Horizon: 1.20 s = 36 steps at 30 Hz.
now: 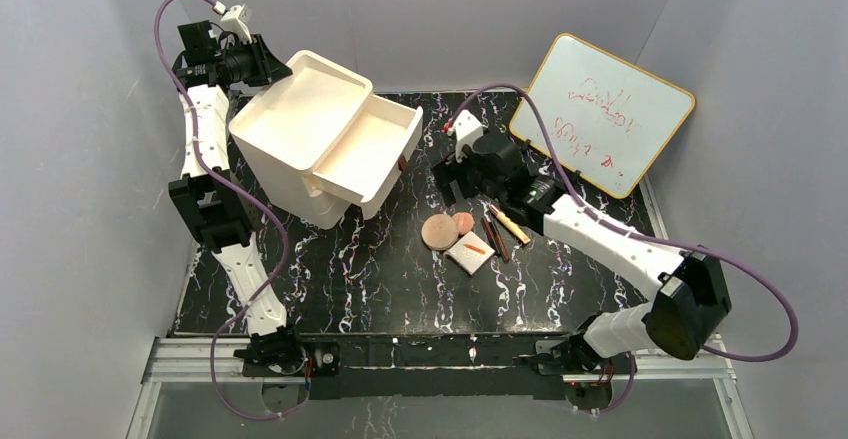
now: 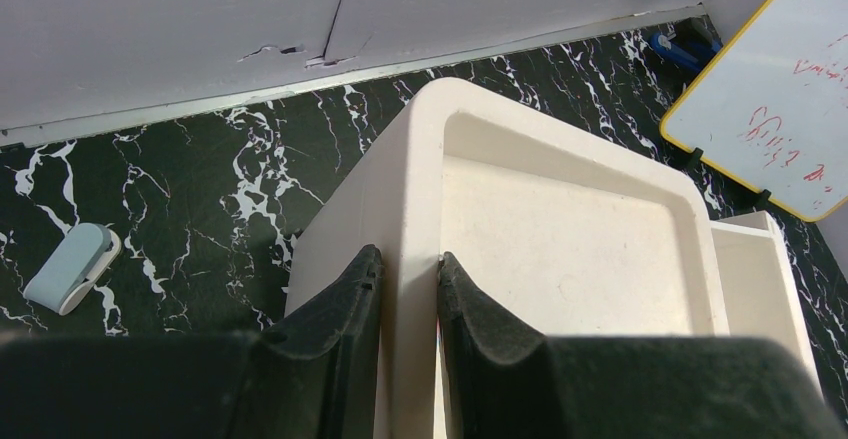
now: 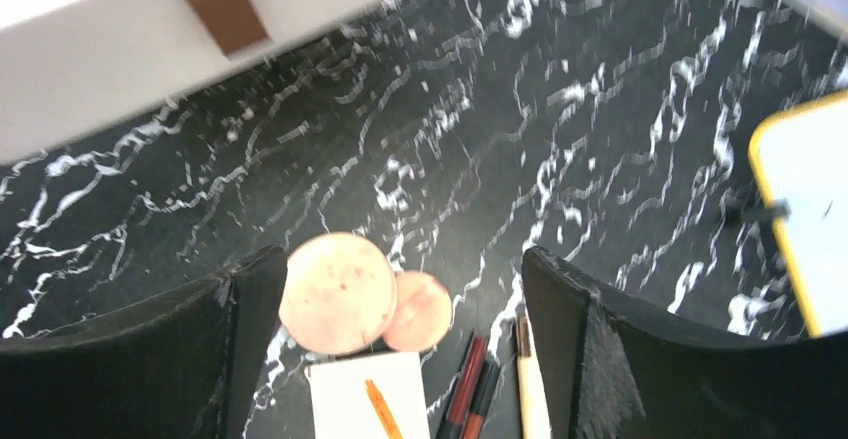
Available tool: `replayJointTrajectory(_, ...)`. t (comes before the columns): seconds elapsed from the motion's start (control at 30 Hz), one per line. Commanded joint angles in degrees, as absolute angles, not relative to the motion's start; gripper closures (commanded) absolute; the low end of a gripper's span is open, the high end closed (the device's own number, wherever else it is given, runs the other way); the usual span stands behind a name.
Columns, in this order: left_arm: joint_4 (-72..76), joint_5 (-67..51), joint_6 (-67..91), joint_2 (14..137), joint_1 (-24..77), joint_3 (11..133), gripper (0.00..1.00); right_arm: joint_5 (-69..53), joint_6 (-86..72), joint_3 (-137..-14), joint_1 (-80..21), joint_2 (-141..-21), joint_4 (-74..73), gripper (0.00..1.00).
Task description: Organize the makeup
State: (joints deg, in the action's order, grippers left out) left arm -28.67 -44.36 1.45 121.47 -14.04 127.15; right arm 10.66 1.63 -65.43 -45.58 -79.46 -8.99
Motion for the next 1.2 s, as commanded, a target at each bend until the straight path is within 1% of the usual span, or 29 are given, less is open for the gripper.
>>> replayJointTrajectory(0.0,-32.2,-44.7,2.0,123.0,-13.2,128.1,1.0,11.4,-7.1,-59.7,-42.4,-79.6,-8.9,0.09)
replayJointTrajectory(0.07,-32.2,-44.7,2.1,123.0,-13.2,128.1,1.0,7.1,-9.0,-58.9,-41.1,-81.4,-10.2,0.21)
replayJointTrajectory(0.17,-32.3,-44.8,2.1,123.0,-13.2,128.1,1.0,1.4,-10.8,-59.0,-40.0,-85.2,-11.6,0.25)
replayJointTrajectory(0.3,-32.3,-44.6,2.0,122.6,-13.2,127.7,1.0,-2.6,-11.8,-58.6,-39.6,-89.0,-9.9,0.31)
replayJointTrajectory(0.43,-32.4,-43.6,1.4,122.3,-13.2,126.9,1.0,-5.1,-12.3,-59.3,-39.5,-92.4,-9.1,0.31)
replayJointTrajectory(0.57,-32.5,-42.6,1.1,122.1,-13.2,126.2,1.0,-6.9,-12.7,-59.0,-39.5,-95.5,-8.7,0.34)
replayJointTrajectory(0.7,-32.5,-41.2,0.6,121.9,-13.2,125.8,1.0,-7.4,-12.8,-57.7,-39.5,-97.0,-7.2,0.4)
replayJointTrajectory(0.87,-31.7,-42.0,0.9,121.6,-13.3,125.4,1.0,-7.9,-12.9,-56.0,-39.5,-99.0,-5.2,0.4)
replayJointTrajectory(0.9,-31.6,-42.0,0.8,121.5,-13.2,125.3,1.0,-8.4,-12.9,-55.8,-39.5,-99.7,-4.8,0.46)
replayJointTrajectory(0.93,-31.3,-41.8,0.9,121.2,-13.2,124.7,1.0,-8.9,-12.8,-55.6,-39.5,-100.2,-4.6,0.55)
replayJointTrajectory(1.0,-30.6,-40.0,1.0,120.6,-13.3,123.9,1.0,-9.7,-13.0,-55.8,-39.5,-100.9,-4.7,0.8)
replayJointTrajectory(1.03,-30.5,-39.0,0.9,120.2,-13.3,123.5,1.0,-10.0,-13.2,-56.0,-39.5,-101.1,-4.8,0.91)
replayJointTrajectory(1.07,-30.0,-38.0,0.9,119.7,-13.3,123.0,1.0,-10.3,-13.3,-56.5,-39.5,-100.9,-5.0,0.99)
replayJointTrajectory(1.17,-30.0,-37.6,0.3,119.3,-13.2,122.8,1.0,-9.8,-12.7,-59.2,-40.0,-99.7,-7.5,0.99)
